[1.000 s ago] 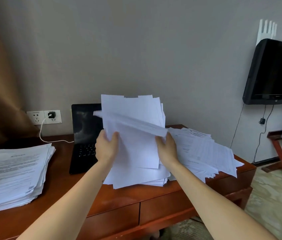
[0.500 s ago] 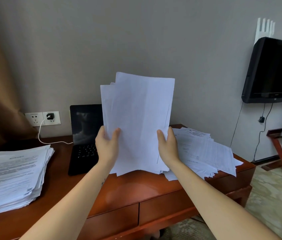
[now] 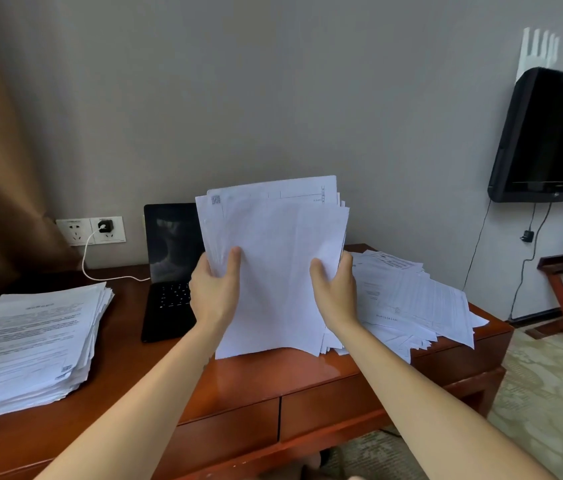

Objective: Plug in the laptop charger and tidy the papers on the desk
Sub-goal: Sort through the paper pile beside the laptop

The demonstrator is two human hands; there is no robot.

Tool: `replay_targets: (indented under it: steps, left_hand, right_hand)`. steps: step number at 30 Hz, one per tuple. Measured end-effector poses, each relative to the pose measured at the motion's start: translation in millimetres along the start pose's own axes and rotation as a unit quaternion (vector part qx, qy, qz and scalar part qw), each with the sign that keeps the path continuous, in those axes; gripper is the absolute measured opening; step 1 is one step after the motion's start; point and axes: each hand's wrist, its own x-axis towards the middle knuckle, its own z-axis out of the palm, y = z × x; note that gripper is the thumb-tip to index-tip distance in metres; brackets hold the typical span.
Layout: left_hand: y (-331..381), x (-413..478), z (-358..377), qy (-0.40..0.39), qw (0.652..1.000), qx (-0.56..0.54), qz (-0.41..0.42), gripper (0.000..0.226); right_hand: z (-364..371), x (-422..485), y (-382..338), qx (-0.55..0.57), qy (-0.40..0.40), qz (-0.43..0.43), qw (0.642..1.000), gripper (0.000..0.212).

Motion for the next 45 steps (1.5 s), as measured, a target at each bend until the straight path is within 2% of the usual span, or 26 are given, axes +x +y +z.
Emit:
replay_targets:
  steps: [3,8,13,16,20,26,29,34,39,45]
  left_hand:
    - [6.7,8.0,-0.8,-0.002,1.0,-0.012,-0.002,0.031]
    - [18.4,18.3,-0.9,-0.053,0.998,-0.033,0.009,0.036]
    - [7.8,17.8,-1.0,-0.071,0.997,-0.028,-0.024,0.04]
    - [-5.8,13.6,-3.2,-0.087,0.995,-0.022,-0.046,0.043]
    - [-12.2,11.2,-2.7,-0.097,0.994,-0.025,-0.046,0.035]
    - [5.7,20.9,4.3,-0.049,0.997,-0.05,0.03,0.028]
    - [8.7,23.7,6.4,-0.041,0.997,-0.068,0.025,0.026]
    - [-11.9,11.9,1.1,-0.034,0.997,-0.058,-0.025,0.027]
    - [-35.7,-2.6,-9.5,-0.066,0.998,0.008,-0.019,0.036]
    - [-38.3,5.1,-10.7,-0.052,0.998,0.026,-0.011,0.027]
  right_hand:
    - [-0.1,3.1,-6.3,-0.023,-0.012,-0.024,0.999,0.03]
    - [-2.3,8.8,-14.9,-0.019,-0.046,-0.034,0.998,0.039]
    - [-6.5,5.9,-13.1,0.028,-0.075,-0.013,0.997,0.043]
    - [-7.6,3.8,-8.8,0.04,-0.073,0.007,0.996,0.037]
    - [-7.2,2.7,2.4,0.02,-0.096,0.037,0.995,0.025]
    - [-1.0,11.0,-9.0,0.031,-0.066,-0.031,0.997,0.018]
    - [1.2,13.1,-10.7,0.037,-0.057,-0.055,0.996,0.012]
    - [3.9,-3.2,16.8,0.015,-0.072,-0.036,0.997,0.01]
    - [0.7,-12.5,35.2,0.004,-0.1,0.002,0.995,0.016]
    - [3.9,-2.5,28.6,-0.024,-0.1,-0.038,0.994,0.014]
